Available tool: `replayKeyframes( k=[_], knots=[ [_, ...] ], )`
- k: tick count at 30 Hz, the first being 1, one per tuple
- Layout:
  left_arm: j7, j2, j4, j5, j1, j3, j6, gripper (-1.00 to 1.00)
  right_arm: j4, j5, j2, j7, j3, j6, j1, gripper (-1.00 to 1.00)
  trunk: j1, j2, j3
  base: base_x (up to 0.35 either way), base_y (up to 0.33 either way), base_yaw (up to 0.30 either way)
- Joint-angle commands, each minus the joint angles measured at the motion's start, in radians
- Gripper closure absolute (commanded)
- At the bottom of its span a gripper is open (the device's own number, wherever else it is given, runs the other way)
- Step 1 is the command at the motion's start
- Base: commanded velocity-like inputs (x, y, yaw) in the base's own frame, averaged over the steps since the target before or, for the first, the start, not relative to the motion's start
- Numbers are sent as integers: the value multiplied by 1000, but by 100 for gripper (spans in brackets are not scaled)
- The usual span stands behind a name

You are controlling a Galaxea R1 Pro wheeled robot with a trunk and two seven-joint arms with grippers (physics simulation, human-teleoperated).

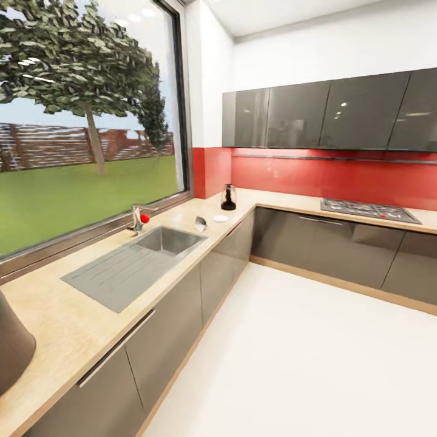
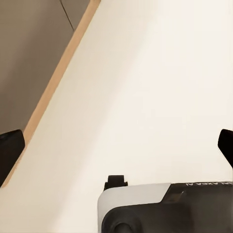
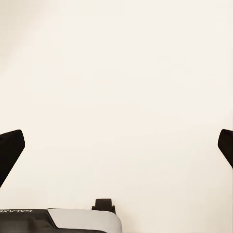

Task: Set up a coffee station on the kitchen countertop: keep the coffee maker on the countertop, move the bottle of coffee from the kitchen shelf to the counter next to the coffee maker, place a paper coffee filter on top of the coffee maker, put the saucer next to the coffee maker with the coffee cup on the saucer, and place the electric kettle next to the coffee maker.

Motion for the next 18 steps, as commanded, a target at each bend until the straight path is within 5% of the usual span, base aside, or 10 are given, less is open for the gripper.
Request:
replayKeyframes(
  k=[1, 18],
  knots=[
    [0, 0, 1, -1, -1, -2, -4, -100, 1, 1, 0, 0, 0, -3, 0, -100, 1, 0, 0, 284, -206, 271],
    [0, 0, 1, 1, 0, -2, -4, -100, 1, 1, 0, 0, 0, -3, 0, -100, 1, 0, 0, 284, -206, 271]
  ],
)
